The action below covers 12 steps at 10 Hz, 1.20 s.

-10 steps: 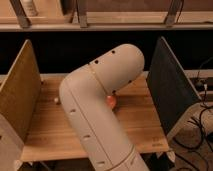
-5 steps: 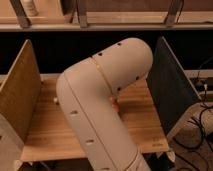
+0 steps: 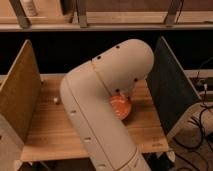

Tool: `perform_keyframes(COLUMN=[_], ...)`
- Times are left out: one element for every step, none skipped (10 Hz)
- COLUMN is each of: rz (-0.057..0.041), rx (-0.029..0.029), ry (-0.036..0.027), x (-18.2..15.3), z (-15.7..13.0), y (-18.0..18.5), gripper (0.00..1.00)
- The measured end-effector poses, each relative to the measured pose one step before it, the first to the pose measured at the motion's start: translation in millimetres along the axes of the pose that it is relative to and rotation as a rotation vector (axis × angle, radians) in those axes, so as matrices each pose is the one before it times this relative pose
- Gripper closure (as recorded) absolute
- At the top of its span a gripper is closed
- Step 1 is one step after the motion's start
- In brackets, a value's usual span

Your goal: Drag the ceramic bowl in a circle

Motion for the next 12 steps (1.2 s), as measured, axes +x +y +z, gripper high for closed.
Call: perform_keyframes(rz=[0.00338,-0.00710,-0.01354,-0.02365,-0.02921,-0.03039,-0.03266,-0.02513,-0.03381,-0.02209,-0.00416,0.00945], rx=[-0.00813,-0.00843,-0.00238,0.00230,0.01014,0.01599,0.02061,0.01705,0.02656,0.01454,0.00856,0.00490], ry=[-0.00067,0.01377,0.01239,0.01239,0.01558,0.01438,0.01058,0.00688,0.00275,0.00620,-0.00259,-0.00109], x=[7.99,21.44,17.47,18.49,17.73,14.16,9.46,3.84,-1.47,-2.70,-5.88,-8.85], z=[1.03,-1.37,-2.00,-1.87,-2.15,-1.67,0.16,-0.35,-0.06,-0.95,-1.09,-3.99], y=[6.02,3.97,-2.02,-6.61,-11.35,-13.50,-14.66,-11.55,-16.47,-10.39,-4.09,0.47], gripper=[1.00,1.00,1.00,1.00,1.00,1.00,1.00,1.00,1.00,1.00,0.97,0.88])
